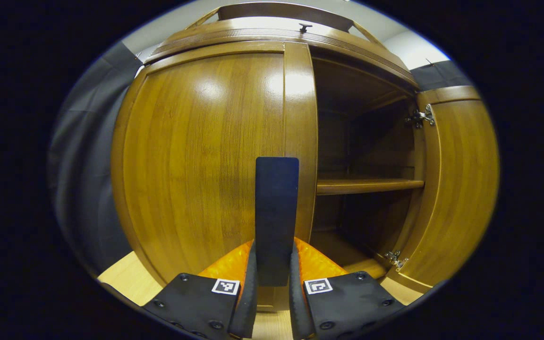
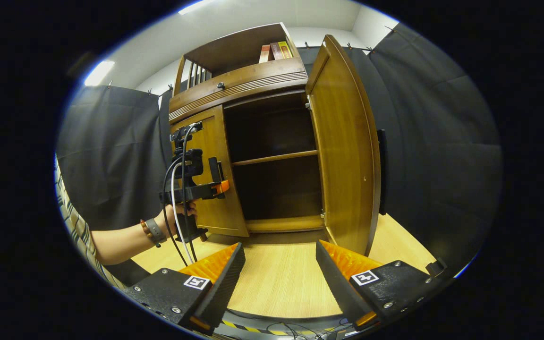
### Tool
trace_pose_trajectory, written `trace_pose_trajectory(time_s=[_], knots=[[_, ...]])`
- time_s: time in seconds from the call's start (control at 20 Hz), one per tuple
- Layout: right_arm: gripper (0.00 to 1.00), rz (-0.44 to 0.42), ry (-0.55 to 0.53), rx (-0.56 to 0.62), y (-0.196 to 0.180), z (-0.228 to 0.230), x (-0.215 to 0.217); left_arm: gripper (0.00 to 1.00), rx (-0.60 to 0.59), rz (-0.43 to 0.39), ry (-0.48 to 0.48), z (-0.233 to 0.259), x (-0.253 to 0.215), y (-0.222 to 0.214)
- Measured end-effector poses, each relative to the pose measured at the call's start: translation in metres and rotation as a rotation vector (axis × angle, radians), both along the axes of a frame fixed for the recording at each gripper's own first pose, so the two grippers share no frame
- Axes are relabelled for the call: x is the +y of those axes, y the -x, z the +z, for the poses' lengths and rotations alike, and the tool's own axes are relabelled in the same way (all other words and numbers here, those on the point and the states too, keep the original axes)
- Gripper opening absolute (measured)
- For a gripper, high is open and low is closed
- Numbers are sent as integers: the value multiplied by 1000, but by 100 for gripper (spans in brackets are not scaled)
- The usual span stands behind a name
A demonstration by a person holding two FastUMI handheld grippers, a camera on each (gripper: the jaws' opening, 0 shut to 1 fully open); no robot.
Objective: Open the right door of the double-door shoe cabinet with the right hand, and open the left door with the left hand.
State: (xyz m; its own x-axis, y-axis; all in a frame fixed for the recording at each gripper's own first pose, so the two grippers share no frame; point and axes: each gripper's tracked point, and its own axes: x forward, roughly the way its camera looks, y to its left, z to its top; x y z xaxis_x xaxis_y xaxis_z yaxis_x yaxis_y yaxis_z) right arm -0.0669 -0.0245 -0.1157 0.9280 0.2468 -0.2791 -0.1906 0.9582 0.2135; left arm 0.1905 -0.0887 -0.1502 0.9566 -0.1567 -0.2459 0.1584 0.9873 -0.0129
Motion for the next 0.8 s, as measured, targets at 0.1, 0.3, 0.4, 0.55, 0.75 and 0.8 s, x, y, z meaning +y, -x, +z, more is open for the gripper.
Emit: trace_pose_trajectory(time_s=[0.1, 0.3, 0.4, 0.55, 0.75, 0.8], knots=[[93, 19, 7, 11, 2, -3, 4, 36, 8, -12, 19, 2, 1, 1], [93, 40, 29, 11, -2, -2, 6, 36, -2, 14, 35, 17, 21, 0], [93, 49, 25, 8, -2, -2, 9, 36, -15, 58, 19, 15, 17, 14], [93, 61, 26, 13, -1, -4, 10, 36, -20, 115, 21, 22, 17, 21], [93, 84, 29, 16, -2, -7, 14, 35, -20, 166, 20, 25, 31, 35], [93, 89, 29, 14, -2, -7, 16, 34, -23, 185, 11, 26, 36, 39]])
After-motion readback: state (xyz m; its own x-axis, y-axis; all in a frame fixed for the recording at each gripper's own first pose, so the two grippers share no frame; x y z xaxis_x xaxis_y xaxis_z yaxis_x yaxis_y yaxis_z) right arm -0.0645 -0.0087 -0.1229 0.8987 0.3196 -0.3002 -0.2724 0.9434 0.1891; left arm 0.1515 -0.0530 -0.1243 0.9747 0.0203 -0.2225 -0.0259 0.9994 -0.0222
